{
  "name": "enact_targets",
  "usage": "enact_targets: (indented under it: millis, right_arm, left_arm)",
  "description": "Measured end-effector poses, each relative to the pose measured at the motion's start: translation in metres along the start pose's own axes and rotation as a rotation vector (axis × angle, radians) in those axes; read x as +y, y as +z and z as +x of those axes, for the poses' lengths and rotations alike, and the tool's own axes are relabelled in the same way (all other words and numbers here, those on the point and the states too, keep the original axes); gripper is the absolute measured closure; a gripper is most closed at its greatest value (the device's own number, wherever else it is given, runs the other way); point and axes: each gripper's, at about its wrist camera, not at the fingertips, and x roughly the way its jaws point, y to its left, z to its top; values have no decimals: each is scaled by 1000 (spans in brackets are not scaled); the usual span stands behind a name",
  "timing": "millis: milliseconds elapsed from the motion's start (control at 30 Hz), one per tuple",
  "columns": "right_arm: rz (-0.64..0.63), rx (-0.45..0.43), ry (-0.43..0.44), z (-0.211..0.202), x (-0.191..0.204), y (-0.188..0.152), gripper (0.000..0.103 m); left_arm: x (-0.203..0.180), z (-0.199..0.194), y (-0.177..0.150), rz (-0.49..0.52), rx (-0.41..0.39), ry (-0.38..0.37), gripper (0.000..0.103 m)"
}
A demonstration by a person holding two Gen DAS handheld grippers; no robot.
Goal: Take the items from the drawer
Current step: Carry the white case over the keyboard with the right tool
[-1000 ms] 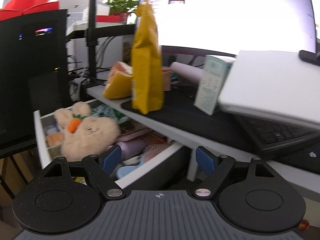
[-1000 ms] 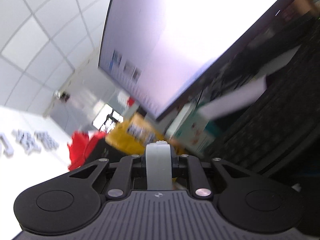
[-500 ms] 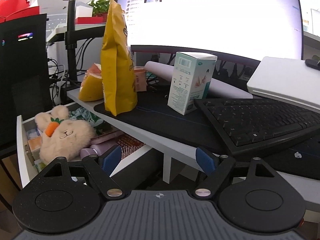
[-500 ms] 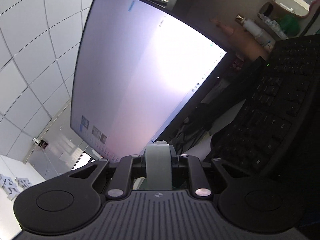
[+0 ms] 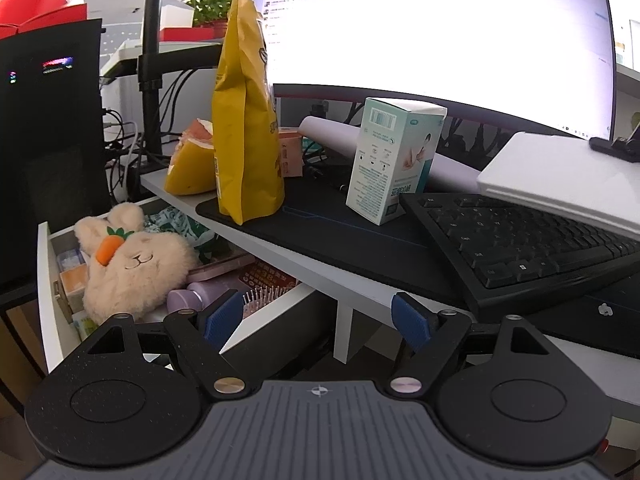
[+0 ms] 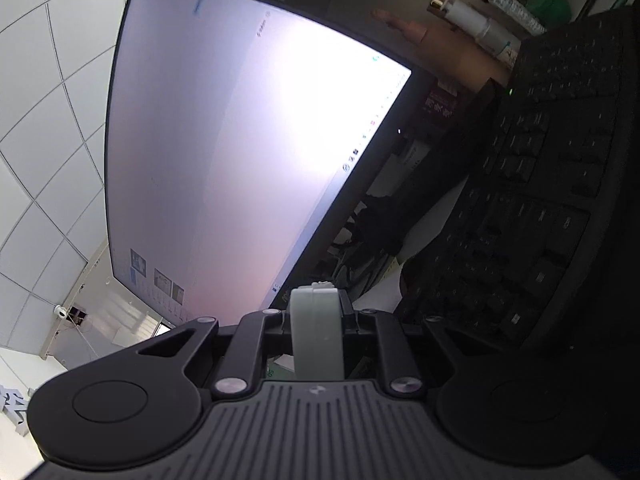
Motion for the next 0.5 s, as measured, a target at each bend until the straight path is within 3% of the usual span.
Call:
enact_targets:
  millis: [500]
  right_arm:
    - [-39, 36, -49, 7, 0, -5, 86]
  left_arm:
    - [-2, -2, 5, -8, -23, -16, 17]
